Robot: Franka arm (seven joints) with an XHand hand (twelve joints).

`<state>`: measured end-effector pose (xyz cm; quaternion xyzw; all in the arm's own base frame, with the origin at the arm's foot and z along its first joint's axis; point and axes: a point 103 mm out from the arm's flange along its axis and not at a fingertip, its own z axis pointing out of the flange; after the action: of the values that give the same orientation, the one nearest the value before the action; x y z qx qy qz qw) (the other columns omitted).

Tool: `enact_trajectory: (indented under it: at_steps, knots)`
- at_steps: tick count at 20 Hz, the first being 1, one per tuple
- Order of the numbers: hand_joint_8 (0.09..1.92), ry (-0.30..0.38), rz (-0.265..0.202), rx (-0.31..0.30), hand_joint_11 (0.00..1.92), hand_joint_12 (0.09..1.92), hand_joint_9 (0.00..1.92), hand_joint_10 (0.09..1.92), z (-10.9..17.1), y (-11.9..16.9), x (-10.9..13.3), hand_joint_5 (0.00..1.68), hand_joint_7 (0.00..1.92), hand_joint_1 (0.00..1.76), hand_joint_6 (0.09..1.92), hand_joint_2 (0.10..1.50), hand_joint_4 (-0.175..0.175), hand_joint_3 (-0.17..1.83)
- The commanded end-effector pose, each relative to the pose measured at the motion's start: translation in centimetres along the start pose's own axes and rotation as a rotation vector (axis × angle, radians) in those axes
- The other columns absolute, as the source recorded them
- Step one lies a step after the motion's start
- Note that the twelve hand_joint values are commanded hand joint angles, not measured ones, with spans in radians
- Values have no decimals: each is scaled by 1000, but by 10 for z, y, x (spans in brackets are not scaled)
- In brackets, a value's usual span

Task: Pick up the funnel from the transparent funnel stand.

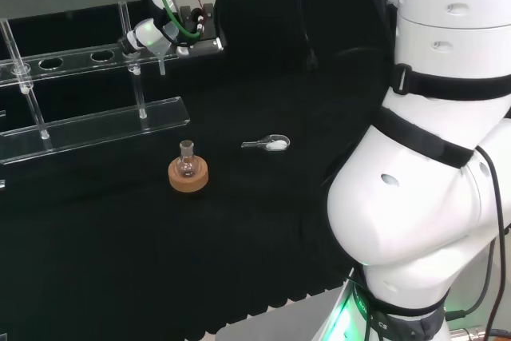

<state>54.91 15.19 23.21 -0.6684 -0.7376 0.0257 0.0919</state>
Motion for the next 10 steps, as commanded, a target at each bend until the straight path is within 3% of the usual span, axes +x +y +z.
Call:
enact_trajectory:
  at_steps: [1, 10]
  knots:
    - [87, -5, 5, 8, 0, 87, 0, 87, 4, 1, -4, 0, 64, 403, 87, 695, 9, 13]
    - [127, 0, 10, 18, 0, 166, 22, 87, 10, 1, -7, 0, 73, 413, 87, 699, -1, 11]
